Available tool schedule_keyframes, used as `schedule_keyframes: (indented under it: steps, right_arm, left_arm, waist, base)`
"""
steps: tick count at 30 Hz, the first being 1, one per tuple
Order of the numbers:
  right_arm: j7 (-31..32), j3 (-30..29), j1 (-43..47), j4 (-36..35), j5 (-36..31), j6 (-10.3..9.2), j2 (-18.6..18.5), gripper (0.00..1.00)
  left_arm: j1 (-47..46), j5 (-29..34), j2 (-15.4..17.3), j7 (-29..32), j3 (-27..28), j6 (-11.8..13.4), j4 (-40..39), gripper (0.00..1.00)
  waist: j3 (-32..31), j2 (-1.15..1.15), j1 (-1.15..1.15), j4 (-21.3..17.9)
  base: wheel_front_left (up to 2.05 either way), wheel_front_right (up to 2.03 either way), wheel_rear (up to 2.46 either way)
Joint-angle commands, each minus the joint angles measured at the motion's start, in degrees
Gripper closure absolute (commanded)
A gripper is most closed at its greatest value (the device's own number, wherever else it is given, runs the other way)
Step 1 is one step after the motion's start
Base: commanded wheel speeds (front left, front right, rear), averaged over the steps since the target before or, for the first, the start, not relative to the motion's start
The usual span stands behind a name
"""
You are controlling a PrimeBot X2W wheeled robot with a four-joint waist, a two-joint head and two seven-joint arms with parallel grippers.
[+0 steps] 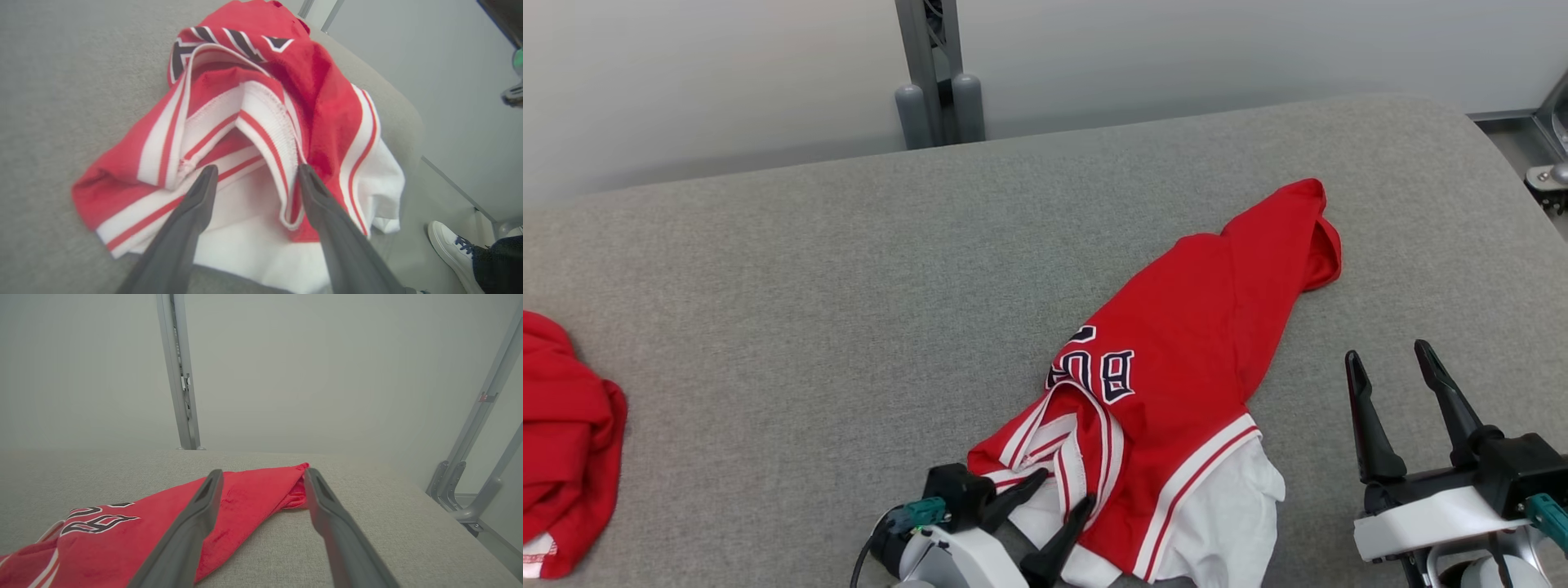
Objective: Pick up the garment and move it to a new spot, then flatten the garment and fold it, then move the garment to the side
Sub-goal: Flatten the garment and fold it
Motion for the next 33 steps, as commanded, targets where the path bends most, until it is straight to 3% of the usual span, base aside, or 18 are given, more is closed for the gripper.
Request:
schedule_keyframes:
  steps: [1,8,9,10,11,15,18,30,33]
  right_arm:
    - [-0.03,-0.19,-0.73,0.04,-0.15,-0.03,0.01,0.0]
    - [-0.03,-0.22,-1.4,0.29,-0.42,-0.03,0.33,0.0]
    - [-0.03,-0.05,-1.48,0.41,-0.58,-0.04,0.41,0.0]
    - [-0.03,0.08,-1.49,0.48,-0.64,-0.03,0.45,0.0]
    - [-0.03,0.17,-1.56,0.54,-0.7,-0.03,0.48,0.0]
    - [-0.03,0.31,-1.86,0.57,-1.08,-0.04,0.55,0.0]
    - [-0.02,0.04,-1.81,0.67,-1.32,-0.04,0.59,0.0]
    - [-0.02,0.6,-1.66,1.1,-1.65,-0.03,0.66,0.0]
    - [-0.03,0.88,-1.74,1.11,-1.82,-0.04,0.67,0.0]
  left_arm:
    - [-1.5,-1.65,0.23,0.27,-1.25,-0.03,0.05,0.0]
    - [-4.36,-11.31,1.78,-0.01,-7.36,-0.04,-2.97,0.0]
    - [-5.0,-13.73,2.35,-0.11,-8.81,-0.04,-3.93,0.5]
    - [-5.53,-14.6,2.66,-0.18,-9.36,-0.04,-4.32,0.82]
    - [-6.01,-15.45,2.93,-0.37,-9.64,-0.04,-4.74,1.0]
    - [-7.31,-18.63,3.84,-0.99,-6.73,-0.04,-5.39,1.0]
    - [-7.45,-18.52,3.92,-1.04,-0.15,-0.04,-7.09,1.0]
    - [-5.49,-8.03,2.52,-1.09,32.11,-0.04,-17.89,1.0]
    - [-6.74,-5.81,2.59,-1.09,36.17,-0.04,-20.07,1.0]
  waist:
    - [0.56,0.0,0.0,-0.45]
    - [1.49,0.0,0.0,-1.1]
    - [1.55,0.0,0.0,-1.22]
    - [1.59,0.0,0.0,-1.26]
    - [1.62,0.0,0.0,-1.27]
    - [1.45,0.0,0.0,-1.14]
    - [1.02,0.0,0.0,-0.88]
    - [-1.2,0.0,0.0,-1.08]
    - [-1.61,0.0,0.0,-1.34]
  base:
    - [0.0,0.0,0.0]
    - [0.0,0.0,0.0]
    - [0.0,0.0,0.0]
    - [0.0,0.0,0.0]
    - [0.0,0.0,0.0]
    - [0.0,0.0,0.0]
    - [0.0,0.0,0.0]
    - [0.0,0.0,0.0]
    - [0.0,0.0,0.0]
